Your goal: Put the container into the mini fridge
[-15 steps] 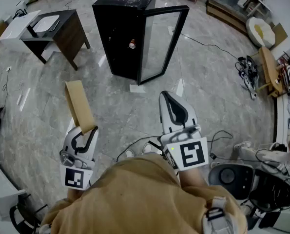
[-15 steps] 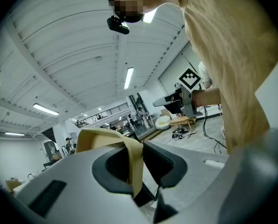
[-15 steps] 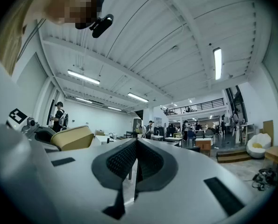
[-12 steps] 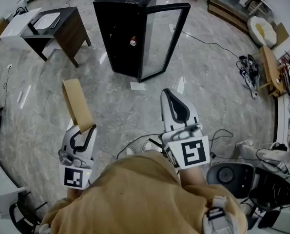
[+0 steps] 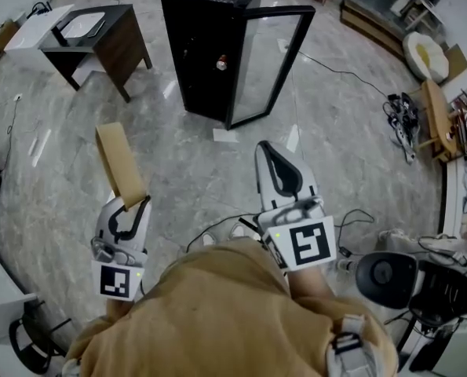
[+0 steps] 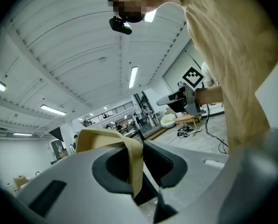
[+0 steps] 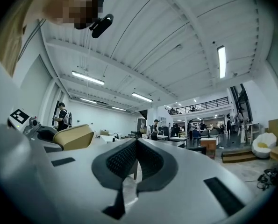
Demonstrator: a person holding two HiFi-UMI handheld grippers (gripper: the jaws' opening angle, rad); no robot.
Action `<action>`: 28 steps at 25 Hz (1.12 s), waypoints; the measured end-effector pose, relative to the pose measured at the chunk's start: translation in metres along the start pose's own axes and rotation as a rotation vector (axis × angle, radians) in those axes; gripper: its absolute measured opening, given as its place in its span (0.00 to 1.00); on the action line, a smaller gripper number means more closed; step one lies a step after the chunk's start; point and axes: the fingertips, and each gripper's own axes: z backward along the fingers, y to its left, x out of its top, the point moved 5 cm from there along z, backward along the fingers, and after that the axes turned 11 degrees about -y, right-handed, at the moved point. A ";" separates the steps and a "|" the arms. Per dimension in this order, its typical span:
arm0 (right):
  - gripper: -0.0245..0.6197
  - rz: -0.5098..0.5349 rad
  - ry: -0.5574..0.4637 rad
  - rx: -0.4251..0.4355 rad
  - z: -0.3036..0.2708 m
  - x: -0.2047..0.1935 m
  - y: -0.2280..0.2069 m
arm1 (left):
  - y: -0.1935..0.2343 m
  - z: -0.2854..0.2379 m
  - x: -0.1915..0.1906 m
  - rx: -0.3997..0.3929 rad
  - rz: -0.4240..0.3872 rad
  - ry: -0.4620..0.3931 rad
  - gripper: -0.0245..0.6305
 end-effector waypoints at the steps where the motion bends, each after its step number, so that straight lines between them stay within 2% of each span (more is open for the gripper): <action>1: 0.04 -0.014 -0.012 0.010 0.000 0.000 0.004 | 0.001 0.004 -0.003 0.003 0.009 0.004 0.15; 10: 0.04 -0.039 0.007 0.001 0.007 -0.019 0.034 | 0.004 0.016 -0.034 -0.015 0.094 -0.007 0.15; 14: 0.04 -0.038 0.002 -0.008 0.002 -0.019 0.031 | 0.006 0.009 -0.033 -0.042 0.093 -0.038 0.15; 19: 0.04 -0.051 -0.002 0.028 -0.020 -0.030 0.036 | 0.017 0.003 -0.044 -0.012 0.127 -0.051 0.15; 23: 0.04 -0.057 0.013 0.049 -0.045 -0.039 0.029 | 0.034 -0.011 -0.057 0.030 0.212 -0.051 0.15; 28: 0.04 -0.080 0.018 0.033 -0.075 -0.058 0.000 | 0.048 -0.053 -0.069 -0.016 0.168 -0.037 0.15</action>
